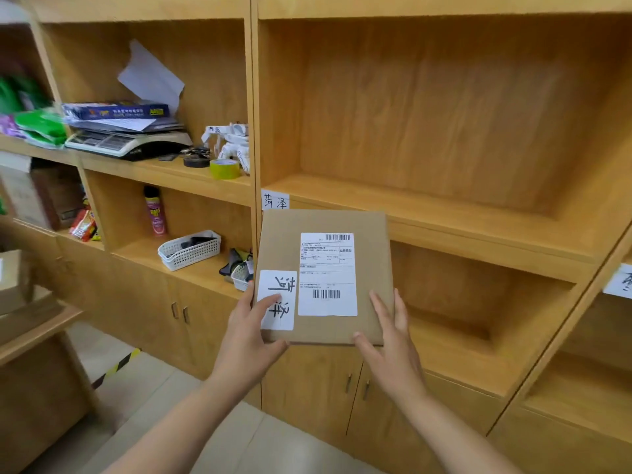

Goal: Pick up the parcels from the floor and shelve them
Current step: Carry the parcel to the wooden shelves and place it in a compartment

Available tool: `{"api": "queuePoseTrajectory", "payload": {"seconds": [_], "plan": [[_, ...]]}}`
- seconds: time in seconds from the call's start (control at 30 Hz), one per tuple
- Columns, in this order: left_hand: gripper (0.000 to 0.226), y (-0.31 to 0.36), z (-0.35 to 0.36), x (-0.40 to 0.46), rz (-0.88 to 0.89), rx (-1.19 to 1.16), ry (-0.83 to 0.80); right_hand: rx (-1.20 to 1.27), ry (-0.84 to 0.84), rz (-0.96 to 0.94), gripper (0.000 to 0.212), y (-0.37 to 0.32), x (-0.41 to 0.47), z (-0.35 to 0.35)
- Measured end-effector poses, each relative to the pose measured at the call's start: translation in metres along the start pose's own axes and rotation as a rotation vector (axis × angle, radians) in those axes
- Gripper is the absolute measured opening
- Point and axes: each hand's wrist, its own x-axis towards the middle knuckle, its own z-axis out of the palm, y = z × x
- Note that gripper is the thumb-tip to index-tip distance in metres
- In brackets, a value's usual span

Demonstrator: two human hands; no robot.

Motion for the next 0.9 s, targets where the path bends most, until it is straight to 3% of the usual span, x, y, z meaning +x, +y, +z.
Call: {"api": "queuePoseTrajectory", "payload": {"seconds": [0.33, 0.57, 0.9], "plan": [[0.078, -0.014, 0.015, 0.091, 0.034, -0.052, 0.046, -0.043, 0.055, -0.078, 0.067, 0.011, 0.092, 0.010], [0.072, -0.032, 0.024, 0.176, 0.191, -0.054, 0.001, -0.113, 0.179, -0.045, 0.066, 0.013, 0.156, 0.024], [0.064, -0.090, 0.003, 0.310, 0.273, -0.122, -0.041, -0.107, 0.302, -0.017, 0.065, -0.010, 0.265, 0.095]]}}
